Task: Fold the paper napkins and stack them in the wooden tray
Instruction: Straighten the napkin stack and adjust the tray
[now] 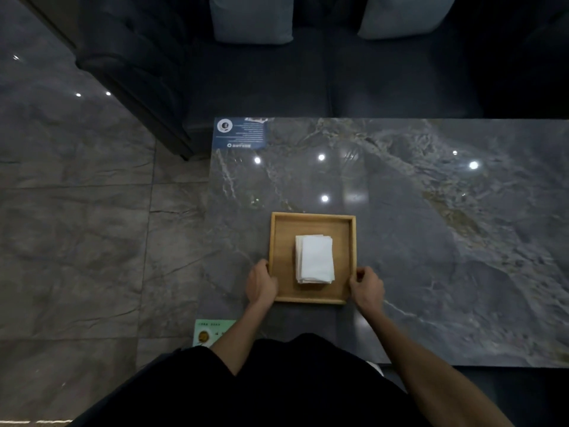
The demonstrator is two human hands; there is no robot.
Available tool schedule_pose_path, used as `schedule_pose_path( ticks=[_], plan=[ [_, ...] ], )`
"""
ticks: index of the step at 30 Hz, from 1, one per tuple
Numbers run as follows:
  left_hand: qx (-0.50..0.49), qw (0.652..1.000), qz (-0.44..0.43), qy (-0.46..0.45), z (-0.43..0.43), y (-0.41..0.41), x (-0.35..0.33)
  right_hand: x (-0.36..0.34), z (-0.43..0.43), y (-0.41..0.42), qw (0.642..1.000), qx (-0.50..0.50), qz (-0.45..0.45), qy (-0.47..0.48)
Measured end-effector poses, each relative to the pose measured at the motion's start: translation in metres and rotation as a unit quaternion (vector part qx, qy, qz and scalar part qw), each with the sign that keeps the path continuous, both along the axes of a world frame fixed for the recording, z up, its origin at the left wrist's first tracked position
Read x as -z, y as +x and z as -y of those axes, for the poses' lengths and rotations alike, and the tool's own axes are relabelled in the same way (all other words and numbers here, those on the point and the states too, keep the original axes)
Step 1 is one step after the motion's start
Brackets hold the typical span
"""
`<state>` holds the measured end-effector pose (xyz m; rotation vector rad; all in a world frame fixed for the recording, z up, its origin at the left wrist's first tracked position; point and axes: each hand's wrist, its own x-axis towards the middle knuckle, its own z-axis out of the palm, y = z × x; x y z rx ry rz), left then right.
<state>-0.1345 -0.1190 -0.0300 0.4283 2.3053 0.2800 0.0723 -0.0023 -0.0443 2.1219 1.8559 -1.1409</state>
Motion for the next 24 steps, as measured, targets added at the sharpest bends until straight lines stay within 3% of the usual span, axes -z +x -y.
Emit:
schedule_pose_path(
  ticks=[17, 24],
  plan=[
    [-0.035, 0.999, -0.031, -0.022, -0.032, -0.016, 0.008, 0.002, -0.037, -0.024, 0.998, 0.002, -0.066, -0.016],
    [0.000, 0.999, -0.030, -0.041, -0.031, -0.032, 0.014, 0.006, -0.029, -0.035, 0.998, 0.011, -0.058, -0.007]
  ],
)
